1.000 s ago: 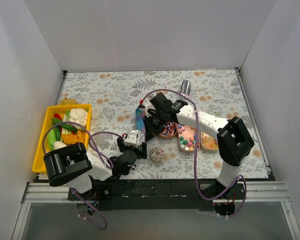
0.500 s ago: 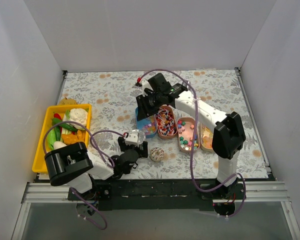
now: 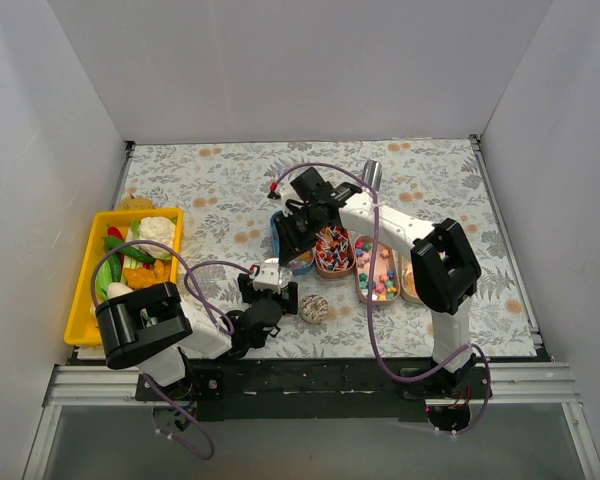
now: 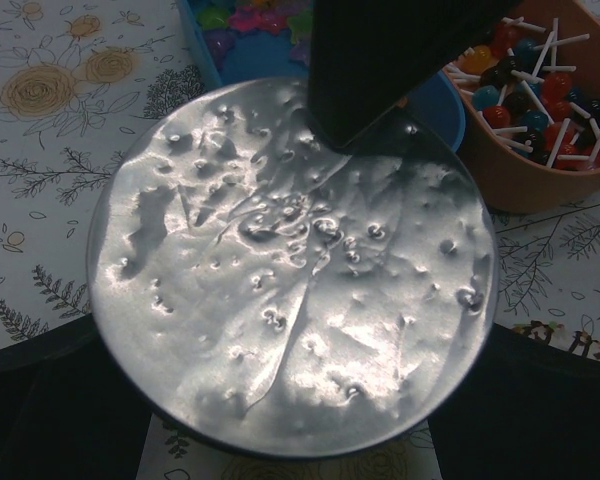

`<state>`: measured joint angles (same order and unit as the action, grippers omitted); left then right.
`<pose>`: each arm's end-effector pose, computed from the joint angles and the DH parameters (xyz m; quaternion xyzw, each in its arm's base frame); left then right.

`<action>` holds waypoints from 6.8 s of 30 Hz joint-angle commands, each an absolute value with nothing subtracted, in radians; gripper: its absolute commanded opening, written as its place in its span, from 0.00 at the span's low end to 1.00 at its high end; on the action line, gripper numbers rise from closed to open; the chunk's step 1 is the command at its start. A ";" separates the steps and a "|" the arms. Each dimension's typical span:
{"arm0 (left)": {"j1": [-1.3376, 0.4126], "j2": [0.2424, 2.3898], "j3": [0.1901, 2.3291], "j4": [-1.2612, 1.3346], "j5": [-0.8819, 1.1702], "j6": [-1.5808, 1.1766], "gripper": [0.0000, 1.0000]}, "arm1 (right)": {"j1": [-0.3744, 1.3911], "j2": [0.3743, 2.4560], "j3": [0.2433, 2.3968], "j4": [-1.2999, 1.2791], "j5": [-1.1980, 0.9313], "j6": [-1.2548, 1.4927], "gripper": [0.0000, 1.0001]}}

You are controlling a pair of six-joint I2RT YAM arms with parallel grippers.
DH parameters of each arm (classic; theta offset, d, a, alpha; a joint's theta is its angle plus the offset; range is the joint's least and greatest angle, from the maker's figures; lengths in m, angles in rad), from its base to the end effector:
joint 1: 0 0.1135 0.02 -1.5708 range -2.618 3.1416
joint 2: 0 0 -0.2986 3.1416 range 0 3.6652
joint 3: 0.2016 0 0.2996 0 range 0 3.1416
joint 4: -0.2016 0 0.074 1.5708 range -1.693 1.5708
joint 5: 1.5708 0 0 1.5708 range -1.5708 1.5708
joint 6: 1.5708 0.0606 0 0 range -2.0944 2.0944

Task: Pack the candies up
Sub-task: Screw the bottle lid onto the packing bottle, then reset both arms

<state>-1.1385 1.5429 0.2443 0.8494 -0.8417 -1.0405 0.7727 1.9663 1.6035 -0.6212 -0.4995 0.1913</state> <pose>0.1464 -0.2093 0.0957 -0.1792 0.7827 -0.2702 0.5314 0.3386 0.3706 0.2350 -0.3343 0.8682 0.3395 0.1386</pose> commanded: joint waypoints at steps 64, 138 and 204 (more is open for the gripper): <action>-1.187 1.598 0.244 0.520 -0.822 -1.272 0.77 | 0.850 1.757 1.235 -0.538 -0.623 0.118 0.04; -1.207 1.606 0.259 0.494 -0.827 -1.262 0.78 | 0.847 1.847 1.506 -0.557 -0.428 0.101 0.41; -0.724 0.975 0.839 -0.290 -0.278 -1.059 0.98 | 0.644 1.186 1.057 -0.580 0.275 0.483 0.89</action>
